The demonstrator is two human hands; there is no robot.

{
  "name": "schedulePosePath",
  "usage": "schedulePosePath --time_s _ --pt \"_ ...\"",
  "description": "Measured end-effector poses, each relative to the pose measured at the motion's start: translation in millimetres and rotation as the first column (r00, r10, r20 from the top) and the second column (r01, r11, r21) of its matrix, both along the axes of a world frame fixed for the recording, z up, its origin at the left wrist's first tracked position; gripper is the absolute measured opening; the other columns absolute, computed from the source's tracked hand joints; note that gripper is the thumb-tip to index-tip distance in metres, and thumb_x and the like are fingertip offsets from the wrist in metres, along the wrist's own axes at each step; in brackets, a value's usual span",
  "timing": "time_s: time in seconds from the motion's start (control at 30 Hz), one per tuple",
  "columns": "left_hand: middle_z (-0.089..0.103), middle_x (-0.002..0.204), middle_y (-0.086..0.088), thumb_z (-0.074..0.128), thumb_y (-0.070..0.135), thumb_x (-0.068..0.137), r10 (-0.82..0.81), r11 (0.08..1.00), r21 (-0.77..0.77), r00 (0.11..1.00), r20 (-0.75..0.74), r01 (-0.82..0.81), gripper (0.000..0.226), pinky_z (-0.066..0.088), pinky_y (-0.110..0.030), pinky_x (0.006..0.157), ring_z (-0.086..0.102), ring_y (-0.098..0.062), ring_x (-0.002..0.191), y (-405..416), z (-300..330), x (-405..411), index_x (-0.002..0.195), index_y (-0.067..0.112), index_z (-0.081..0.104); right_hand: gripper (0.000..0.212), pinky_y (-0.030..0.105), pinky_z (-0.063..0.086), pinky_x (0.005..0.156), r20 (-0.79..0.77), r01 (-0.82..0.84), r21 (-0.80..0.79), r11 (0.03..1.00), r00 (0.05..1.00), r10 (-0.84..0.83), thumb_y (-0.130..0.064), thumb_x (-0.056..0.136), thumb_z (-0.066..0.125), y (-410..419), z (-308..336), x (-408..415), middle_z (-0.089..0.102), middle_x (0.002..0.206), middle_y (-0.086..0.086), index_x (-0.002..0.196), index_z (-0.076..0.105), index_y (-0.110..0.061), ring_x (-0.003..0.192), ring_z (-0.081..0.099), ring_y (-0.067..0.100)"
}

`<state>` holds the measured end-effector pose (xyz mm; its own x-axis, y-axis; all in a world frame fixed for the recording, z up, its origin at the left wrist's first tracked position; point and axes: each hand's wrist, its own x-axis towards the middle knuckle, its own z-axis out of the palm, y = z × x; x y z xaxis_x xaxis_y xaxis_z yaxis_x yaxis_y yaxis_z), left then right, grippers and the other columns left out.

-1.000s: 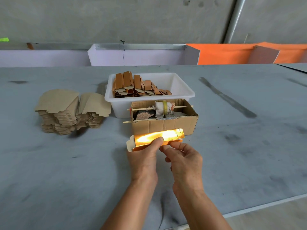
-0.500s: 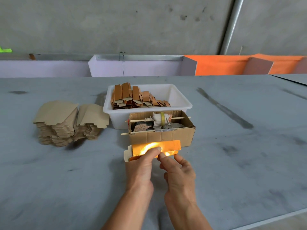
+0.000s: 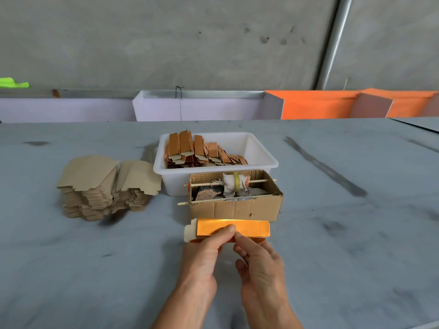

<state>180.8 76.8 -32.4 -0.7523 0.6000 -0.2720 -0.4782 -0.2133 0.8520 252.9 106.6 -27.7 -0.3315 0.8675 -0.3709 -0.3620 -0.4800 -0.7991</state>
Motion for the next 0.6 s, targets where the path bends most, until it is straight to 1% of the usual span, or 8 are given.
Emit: schedulePosePath --time_s 0.07,0.17,0.23,0.3,0.4,0.47,0.53,0.6 --pt "0.071 0.071 -0.003 0.078 0.007 0.064 -0.022 1.000 0.011 1.000 -0.009 0.022 0.007 0.046 -0.033 0.075 0.062 -0.019 0.074 -5 -2 4 0.068 0.011 0.073 0.016 0.026 0.034 0.061 0.008 0.014 -0.001 1.000 1.000 -0.014 -0.001 0.075 0.071 2 0 0 0.059 0.059 0.001 0.070 0.063 -0.014 0.056 0.049 0.011" --pt "0.071 0.069 -0.007 0.072 0.000 0.073 -0.044 0.999 0.011 0.999 -0.025 0.045 0.007 0.049 -0.031 0.068 0.064 -0.019 0.068 -11 -4 11 0.077 0.004 0.069 0.018 0.028 0.036 0.064 0.027 0.017 0.007 1.000 0.999 -0.017 -0.001 0.074 0.072 3 0 1 0.057 0.062 0.002 0.067 0.061 -0.014 0.062 0.050 0.014" --pt "0.068 0.063 -0.008 0.069 -0.004 0.076 -0.025 1.000 0.011 0.999 -0.024 0.025 0.005 0.050 -0.030 0.064 0.061 -0.018 0.061 -12 -2 13 0.075 0.000 0.067 0.018 0.029 0.036 0.065 0.034 0.006 0.006 1.000 0.999 -0.006 -0.002 0.074 0.072 3 2 2 0.057 0.064 0.002 0.067 0.061 -0.015 0.066 0.050 0.015" --pt "0.064 0.059 -0.009 0.067 -0.007 0.076 -0.011 1.000 0.016 0.999 -0.047 0.012 0.010 0.050 -0.029 0.062 0.058 -0.018 0.057 -11 1 15 0.070 0.001 0.066 0.019 0.029 0.036 0.065 0.025 -0.007 0.004 1.000 1.000 0.007 -0.002 0.074 0.072 5 3 4 0.057 0.064 0.002 0.066 0.061 -0.015 0.067 0.050 0.015" --pt "0.062 0.057 -0.009 0.066 -0.011 0.075 -0.012 1.000 0.021 0.994 -0.104 0.014 0.021 0.048 -0.031 0.061 0.055 -0.019 0.056 -13 5 15 0.062 0.006 0.068 0.019 0.029 0.037 0.065 0.011 -0.017 -0.005 1.000 1.000 0.017 -0.001 0.074 0.072 8 6 6 0.058 0.065 0.003 0.069 0.060 -0.014 0.067 0.051 0.015" --pt "0.063 0.059 -0.009 0.067 -0.012 0.073 -0.022 1.000 0.015 0.993 -0.119 0.024 0.024 0.048 -0.032 0.062 0.056 -0.019 0.056 -14 5 14 0.060 0.007 0.069 0.017 0.028 0.036 0.064 0.018 -0.027 -0.013 1.000 0.999 0.027 0.000 0.074 0.072 7 6 6 0.058 0.065 0.003 0.070 0.061 -0.013 0.065 0.050 0.015" --pt "0.063 0.059 -0.009 0.067 -0.012 0.073 -0.036 0.999 -0.001 0.994 -0.108 0.036 0.025 0.050 -0.033 0.063 0.057 -0.020 0.056 -15 4 13 0.058 0.008 0.070 0.018 0.027 0.035 0.063 0.022 -0.026 -0.018 1.000 0.999 0.026 0.001 0.074 0.071 7 5 8 0.056 0.064 0.004 0.070 0.060 -0.012 0.064 0.049 0.015" --pt "0.063 0.059 -0.009 0.068 -0.008 0.074 -0.042 0.999 -0.013 0.997 -0.066 0.041 0.021 0.051 -0.033 0.063 0.058 -0.020 0.057 -15 3 15 0.061 0.008 0.069 0.020 0.027 0.036 0.065 0.028 -0.013 -0.021 1.000 1.000 0.014 0.003 0.072 0.072 8 4 8 0.057 0.063 0.005 0.068 0.059 -0.012 0.064 0.050 0.015"
